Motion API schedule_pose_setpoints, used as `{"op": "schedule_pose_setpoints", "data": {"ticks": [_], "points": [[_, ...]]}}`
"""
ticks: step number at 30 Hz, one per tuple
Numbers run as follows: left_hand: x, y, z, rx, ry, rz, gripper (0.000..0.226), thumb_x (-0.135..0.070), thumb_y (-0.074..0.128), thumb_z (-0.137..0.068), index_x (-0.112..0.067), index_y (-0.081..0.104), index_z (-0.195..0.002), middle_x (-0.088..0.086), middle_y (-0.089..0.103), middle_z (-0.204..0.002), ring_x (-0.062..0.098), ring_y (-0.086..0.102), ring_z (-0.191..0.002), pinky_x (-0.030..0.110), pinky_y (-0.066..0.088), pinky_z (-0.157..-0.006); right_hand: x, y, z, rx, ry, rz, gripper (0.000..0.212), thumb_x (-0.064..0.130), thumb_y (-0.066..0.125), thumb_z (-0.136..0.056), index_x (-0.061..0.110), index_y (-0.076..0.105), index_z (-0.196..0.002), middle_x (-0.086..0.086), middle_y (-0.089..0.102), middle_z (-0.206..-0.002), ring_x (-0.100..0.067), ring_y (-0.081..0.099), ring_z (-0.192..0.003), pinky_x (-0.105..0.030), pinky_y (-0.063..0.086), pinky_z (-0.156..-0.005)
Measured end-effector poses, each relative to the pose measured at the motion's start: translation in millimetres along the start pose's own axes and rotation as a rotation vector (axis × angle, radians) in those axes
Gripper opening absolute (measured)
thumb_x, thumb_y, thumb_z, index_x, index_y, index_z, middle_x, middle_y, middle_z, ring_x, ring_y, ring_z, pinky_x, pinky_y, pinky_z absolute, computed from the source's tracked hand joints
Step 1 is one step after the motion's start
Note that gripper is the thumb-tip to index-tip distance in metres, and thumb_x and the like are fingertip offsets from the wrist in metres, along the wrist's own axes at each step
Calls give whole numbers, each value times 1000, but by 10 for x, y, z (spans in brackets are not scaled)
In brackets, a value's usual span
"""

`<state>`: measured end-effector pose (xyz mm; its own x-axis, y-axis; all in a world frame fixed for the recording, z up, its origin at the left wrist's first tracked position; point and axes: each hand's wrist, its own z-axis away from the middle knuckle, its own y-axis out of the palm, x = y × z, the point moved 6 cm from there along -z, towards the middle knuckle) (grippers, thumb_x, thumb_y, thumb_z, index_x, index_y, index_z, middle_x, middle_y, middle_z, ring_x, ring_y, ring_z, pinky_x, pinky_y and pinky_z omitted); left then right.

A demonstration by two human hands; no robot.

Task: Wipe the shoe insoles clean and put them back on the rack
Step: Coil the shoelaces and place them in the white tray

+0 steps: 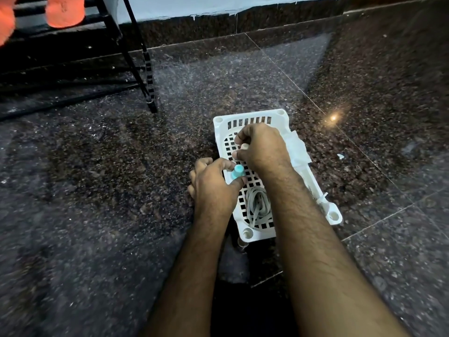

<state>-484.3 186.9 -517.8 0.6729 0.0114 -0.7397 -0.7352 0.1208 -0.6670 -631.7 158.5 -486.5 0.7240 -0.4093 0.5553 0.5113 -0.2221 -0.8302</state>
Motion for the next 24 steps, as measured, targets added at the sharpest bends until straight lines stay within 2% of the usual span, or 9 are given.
{"op": "schedule_pose_setpoints", "data": {"ticks": [4,7,14,18,21,24], "points": [[5,-8,5,-25,18,37,34,-38,82,-79,-36,68,-109,-8,47,-134,13,40,-129,29,22,-96,6,-54,35,-8,-19,-38,28,28,88,-72,26,69,-92,7,70,-96,-14,65,-91,-35,57,-85],[0,-45,31,-62,41,76,35,-36,83,-78,-35,67,-110,-7,49,-133,14,42,-128,34,31,-103,9,-152,86,-14,-25,-83,31,31,86,-75,28,69,-100,10,70,-105,-11,65,-93,-32,55,-87],[24,-121,195,-99,53,12,48,-34,84,-77,-30,66,-121,-9,49,-133,13,43,-127,28,25,-99,2,-409,247,-127,-21,-139,22,29,81,-80,26,71,-100,8,72,-106,-16,70,-86,-37,58,-83],[-54,-236,409,-142,94,-13,43,-31,79,-83,-28,63,-123,-8,48,-133,12,39,-127,27,23,-98,49,-529,405,-181,-48,-209,18,27,78,-83,25,73,-100,7,72,-106,-17,71,-87,-40,58,-83],[-139,-346,581,-184,160,-49,38,-28,75,-87,-26,62,-122,-6,49,-129,14,42,-123,33,29,-101,83,-574,579,-183,-66,-182,19,27,79,-82,24,73,-100,8,74,-103,-12,68,-93,-34,55,-90],[-232,-413,783,-184,235,-111,35,-27,72,-89,-24,62,-123,-4,50,-126,16,43,-122,35,30,-102,21,-604,814,-177,-55,-164,19,29,79,-82,26,72,-99,8,74,-102,-12,68,-91,-34,55,-90]]}}
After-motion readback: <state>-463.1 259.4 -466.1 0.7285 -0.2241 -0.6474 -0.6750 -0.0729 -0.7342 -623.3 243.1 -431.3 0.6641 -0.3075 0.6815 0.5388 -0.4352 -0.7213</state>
